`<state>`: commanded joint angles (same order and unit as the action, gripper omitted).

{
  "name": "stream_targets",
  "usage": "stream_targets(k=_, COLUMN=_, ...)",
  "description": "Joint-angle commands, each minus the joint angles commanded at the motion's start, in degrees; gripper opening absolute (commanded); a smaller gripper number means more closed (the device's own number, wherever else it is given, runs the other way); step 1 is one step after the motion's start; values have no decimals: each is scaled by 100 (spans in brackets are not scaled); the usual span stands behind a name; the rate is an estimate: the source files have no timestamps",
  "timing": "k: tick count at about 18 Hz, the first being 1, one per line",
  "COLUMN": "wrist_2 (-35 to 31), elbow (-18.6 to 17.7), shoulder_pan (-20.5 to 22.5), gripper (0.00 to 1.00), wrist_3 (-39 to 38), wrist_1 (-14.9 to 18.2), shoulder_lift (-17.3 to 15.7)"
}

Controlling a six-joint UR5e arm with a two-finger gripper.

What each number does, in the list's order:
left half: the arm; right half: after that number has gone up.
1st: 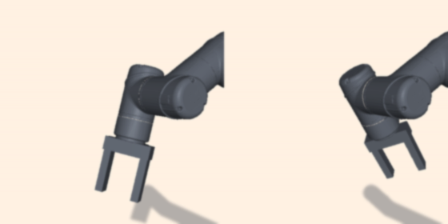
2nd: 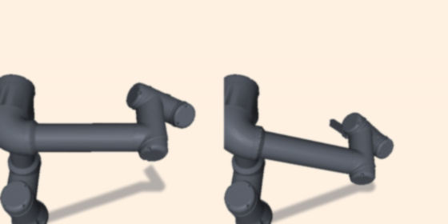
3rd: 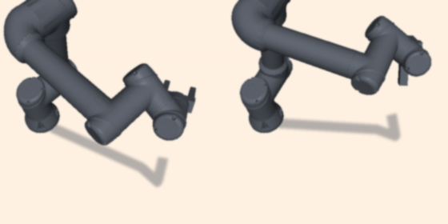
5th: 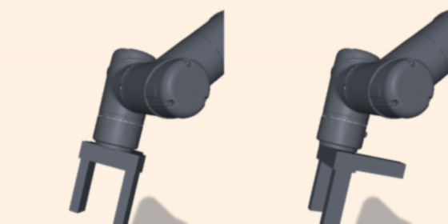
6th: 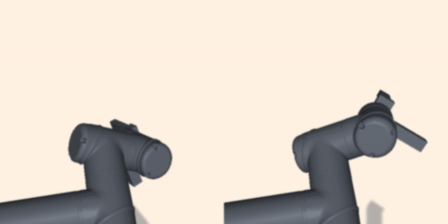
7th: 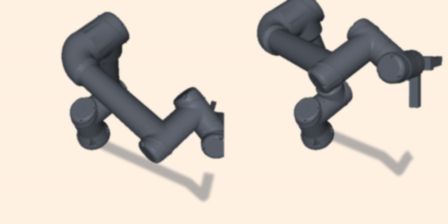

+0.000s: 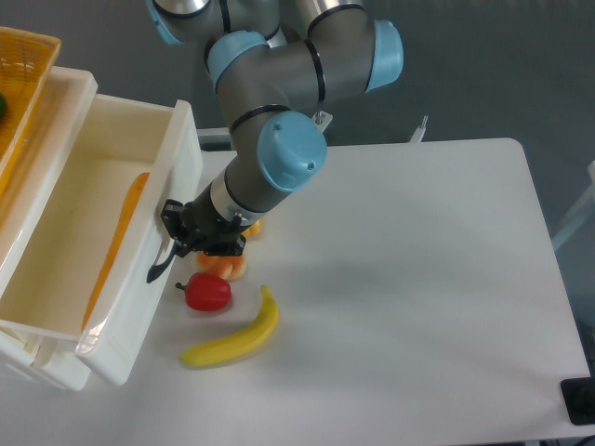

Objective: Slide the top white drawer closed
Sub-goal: 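Place the gripper against the drawer front beside its black handle, then push the drawer front with the gripper into the cabinet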

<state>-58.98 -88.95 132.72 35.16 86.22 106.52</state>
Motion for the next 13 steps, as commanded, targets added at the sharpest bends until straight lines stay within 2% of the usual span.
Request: stream_targets(k=13, wrist_2=70, elbow=44, shoulder_pan=-554, gripper=0, wrist_3=-554, wrist_1=-79, shoulder_lift=44)
